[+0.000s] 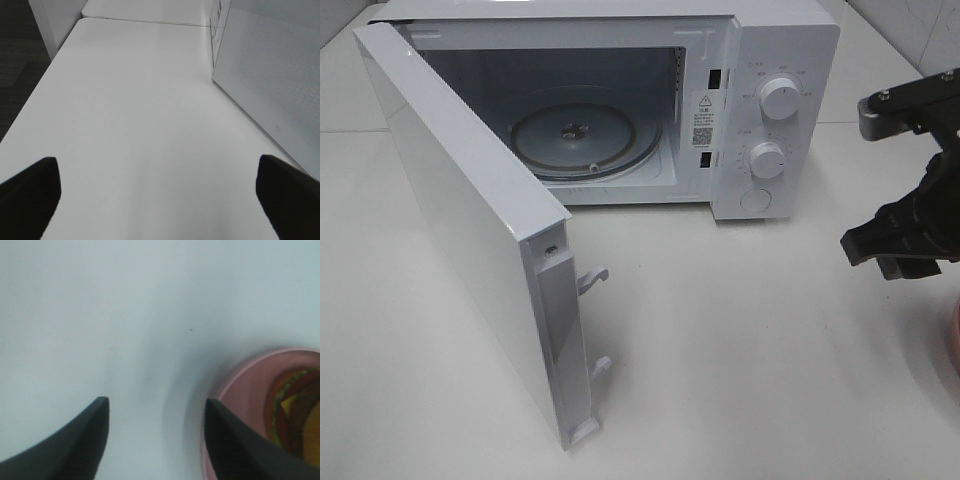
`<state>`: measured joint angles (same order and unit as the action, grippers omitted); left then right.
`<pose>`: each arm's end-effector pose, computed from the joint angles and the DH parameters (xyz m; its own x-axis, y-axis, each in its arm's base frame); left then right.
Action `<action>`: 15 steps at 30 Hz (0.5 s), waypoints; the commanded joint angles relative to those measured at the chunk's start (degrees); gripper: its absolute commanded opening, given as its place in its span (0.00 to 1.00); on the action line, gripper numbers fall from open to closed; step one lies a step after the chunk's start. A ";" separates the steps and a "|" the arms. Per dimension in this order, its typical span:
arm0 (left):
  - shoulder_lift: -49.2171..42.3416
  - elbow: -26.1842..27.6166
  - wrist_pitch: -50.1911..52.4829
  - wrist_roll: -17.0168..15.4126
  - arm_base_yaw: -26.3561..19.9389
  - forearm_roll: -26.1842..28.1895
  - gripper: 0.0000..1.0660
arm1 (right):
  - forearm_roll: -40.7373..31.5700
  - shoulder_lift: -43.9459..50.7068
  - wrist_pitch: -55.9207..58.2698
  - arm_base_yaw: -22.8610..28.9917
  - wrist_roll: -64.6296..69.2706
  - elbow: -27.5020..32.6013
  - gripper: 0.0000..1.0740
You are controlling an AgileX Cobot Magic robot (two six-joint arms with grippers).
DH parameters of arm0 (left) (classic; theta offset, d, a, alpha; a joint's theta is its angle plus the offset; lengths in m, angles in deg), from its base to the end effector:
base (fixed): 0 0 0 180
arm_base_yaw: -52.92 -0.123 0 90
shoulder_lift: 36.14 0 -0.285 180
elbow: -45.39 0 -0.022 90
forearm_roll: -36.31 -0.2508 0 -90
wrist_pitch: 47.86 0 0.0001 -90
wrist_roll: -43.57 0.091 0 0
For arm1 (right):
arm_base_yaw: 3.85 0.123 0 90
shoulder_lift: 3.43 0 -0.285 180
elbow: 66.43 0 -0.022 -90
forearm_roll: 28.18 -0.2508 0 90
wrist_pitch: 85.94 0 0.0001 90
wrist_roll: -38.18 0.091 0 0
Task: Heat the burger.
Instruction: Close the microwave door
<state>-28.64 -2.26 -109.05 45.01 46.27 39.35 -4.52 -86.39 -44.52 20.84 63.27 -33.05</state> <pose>-0.0073 -0.0051 0.2812 -0.4401 -0.0518 -0.8964 -0.0745 0.9970 -0.0210 0.2247 0.0767 0.2346 -0.8556 -0.2658 -0.4441 -0.2005 0.9613 -0.1892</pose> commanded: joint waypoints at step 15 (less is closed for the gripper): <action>-0.63 -0.06 0.00 -0.23 0.11 0.11 0.92 | -11.69 22.46 19.71 -0.06 -18.28 0.63 0.77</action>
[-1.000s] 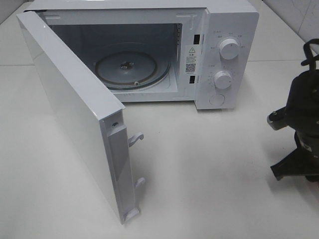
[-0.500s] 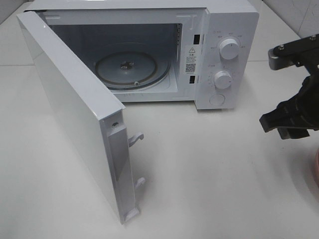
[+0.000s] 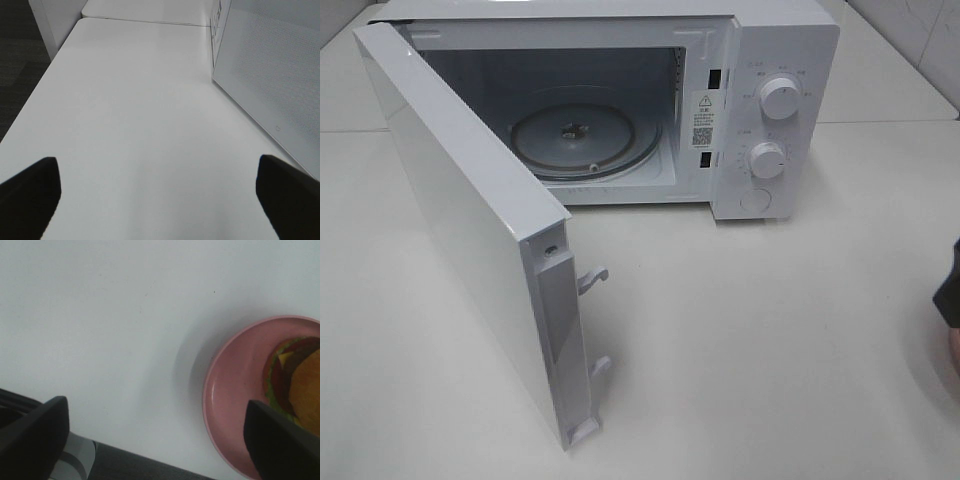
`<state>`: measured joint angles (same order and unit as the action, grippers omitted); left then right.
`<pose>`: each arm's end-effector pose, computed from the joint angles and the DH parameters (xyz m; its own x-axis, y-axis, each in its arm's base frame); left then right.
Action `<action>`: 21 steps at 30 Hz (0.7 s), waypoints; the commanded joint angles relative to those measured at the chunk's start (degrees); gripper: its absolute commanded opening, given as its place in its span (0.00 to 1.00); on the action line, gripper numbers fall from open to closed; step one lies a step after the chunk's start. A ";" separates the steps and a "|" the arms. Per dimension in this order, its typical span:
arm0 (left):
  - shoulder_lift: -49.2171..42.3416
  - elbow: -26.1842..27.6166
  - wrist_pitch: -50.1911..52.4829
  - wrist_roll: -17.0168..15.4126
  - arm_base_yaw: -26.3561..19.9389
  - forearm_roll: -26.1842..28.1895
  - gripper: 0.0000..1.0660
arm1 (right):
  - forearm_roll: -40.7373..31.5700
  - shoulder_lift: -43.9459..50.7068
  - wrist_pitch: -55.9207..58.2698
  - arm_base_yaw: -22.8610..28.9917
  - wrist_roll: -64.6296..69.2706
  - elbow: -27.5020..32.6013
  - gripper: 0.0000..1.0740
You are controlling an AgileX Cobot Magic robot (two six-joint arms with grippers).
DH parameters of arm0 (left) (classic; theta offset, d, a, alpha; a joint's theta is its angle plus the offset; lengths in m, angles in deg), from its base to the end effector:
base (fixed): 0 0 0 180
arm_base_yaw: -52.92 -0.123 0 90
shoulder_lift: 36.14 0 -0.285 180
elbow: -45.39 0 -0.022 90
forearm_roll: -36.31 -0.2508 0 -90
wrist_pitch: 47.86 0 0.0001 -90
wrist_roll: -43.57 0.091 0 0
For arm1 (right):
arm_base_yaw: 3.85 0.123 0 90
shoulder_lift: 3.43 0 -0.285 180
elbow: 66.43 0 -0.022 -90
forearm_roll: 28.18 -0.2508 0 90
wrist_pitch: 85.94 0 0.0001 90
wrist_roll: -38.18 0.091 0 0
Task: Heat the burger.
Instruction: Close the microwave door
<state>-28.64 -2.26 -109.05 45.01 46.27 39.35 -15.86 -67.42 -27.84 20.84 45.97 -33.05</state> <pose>-0.0073 -0.0051 0.2812 -0.4401 -0.0518 -0.8964 -0.0745 0.9970 -0.0210 0.1563 0.0537 0.2877 -0.8296 -0.3586 -0.4281 -0.3235 0.9334 -0.1550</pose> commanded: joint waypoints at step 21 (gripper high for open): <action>-0.63 -0.06 0.00 -0.23 0.11 0.11 0.92 | -2.69 38.50 6.82 -0.17 -0.34 8.71 0.72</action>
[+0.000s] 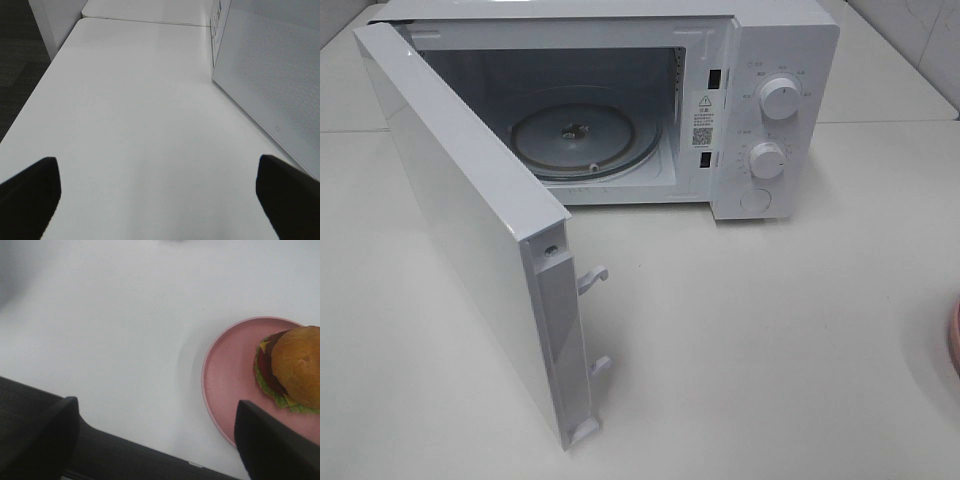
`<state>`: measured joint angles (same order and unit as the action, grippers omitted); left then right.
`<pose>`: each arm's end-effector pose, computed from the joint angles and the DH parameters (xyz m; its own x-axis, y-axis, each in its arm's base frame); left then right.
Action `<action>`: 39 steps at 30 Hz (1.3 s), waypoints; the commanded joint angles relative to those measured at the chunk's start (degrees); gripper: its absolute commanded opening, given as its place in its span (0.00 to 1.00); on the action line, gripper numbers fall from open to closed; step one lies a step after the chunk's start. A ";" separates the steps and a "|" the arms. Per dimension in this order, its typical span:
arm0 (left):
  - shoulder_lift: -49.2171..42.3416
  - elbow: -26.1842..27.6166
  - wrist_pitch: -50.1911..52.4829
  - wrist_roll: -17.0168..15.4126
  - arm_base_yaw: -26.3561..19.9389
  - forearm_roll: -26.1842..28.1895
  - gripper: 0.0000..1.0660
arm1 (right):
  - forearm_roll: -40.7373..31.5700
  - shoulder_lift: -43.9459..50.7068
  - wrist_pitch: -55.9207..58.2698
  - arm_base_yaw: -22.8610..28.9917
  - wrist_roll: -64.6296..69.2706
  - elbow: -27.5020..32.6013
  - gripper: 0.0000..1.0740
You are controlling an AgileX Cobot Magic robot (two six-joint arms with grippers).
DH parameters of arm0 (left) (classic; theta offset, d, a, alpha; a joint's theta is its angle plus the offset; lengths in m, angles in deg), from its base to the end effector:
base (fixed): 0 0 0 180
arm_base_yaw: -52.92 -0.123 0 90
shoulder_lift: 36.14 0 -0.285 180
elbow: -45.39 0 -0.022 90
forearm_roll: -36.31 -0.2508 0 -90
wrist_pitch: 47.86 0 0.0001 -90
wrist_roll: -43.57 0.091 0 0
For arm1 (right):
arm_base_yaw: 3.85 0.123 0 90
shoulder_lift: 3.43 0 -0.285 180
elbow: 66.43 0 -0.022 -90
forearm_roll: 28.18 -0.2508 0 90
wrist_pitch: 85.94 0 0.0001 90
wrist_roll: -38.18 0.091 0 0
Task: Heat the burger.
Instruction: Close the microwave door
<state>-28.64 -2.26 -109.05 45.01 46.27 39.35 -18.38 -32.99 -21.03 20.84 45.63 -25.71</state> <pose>-0.0073 -0.0051 0.2812 -0.4401 -0.0518 -0.8964 -0.0745 0.9970 -0.0210 0.0462 0.0058 0.3054 -0.6577 -0.2405 -0.7138 -0.2765 0.9586 -0.0683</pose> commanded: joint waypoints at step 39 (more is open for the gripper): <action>-0.57 -0.06 0.00 -0.06 0.11 0.11 0.92 | -8.14 24.01 -9.91 -20.23 -4.93 8.42 0.71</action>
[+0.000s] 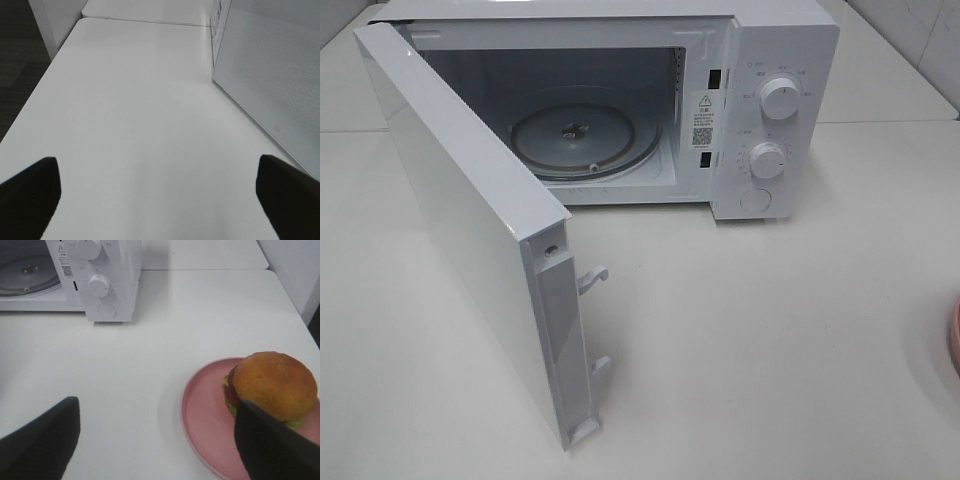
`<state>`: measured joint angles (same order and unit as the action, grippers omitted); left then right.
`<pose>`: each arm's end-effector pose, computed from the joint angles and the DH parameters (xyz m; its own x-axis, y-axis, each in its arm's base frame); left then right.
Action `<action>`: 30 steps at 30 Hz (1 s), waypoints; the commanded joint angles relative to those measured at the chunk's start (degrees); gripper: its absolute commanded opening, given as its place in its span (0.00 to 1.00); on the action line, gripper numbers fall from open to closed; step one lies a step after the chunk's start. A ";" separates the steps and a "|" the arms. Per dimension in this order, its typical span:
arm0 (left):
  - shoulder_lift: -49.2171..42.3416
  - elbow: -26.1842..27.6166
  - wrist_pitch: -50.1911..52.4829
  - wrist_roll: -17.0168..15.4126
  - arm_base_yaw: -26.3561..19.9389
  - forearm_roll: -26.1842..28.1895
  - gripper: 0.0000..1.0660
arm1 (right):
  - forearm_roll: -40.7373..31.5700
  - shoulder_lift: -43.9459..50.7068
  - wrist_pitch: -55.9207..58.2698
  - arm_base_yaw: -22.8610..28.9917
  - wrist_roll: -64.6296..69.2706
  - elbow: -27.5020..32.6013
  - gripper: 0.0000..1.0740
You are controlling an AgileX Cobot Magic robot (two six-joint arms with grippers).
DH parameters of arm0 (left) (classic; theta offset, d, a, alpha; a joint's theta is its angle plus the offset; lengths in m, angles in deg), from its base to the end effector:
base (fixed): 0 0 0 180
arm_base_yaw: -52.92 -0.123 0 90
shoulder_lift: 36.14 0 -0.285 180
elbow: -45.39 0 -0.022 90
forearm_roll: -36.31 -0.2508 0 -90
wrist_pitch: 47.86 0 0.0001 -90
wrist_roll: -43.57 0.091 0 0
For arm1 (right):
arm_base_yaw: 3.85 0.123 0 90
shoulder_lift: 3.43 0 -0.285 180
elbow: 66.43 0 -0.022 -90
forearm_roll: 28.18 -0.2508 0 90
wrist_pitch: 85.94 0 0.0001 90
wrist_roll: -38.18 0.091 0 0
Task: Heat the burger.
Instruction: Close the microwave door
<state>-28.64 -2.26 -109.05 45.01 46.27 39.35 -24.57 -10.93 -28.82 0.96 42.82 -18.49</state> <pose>-0.0073 -0.0051 0.2812 -0.4401 -0.0518 -0.8964 -0.0745 0.9970 -0.0210 -0.0042 -0.0052 0.2857 -0.3827 0.0146 -0.9238 -0.0172 0.9996 0.0229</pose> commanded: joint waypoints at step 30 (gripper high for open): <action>-0.52 -0.06 0.00 -0.06 0.11 0.11 0.92 | -2.35 1.95 -2.12 -0.34 -2.58 1.20 0.71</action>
<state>-28.64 -2.26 -109.05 45.01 46.27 39.35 -26.63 -10.93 -30.14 0.96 40.76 -17.41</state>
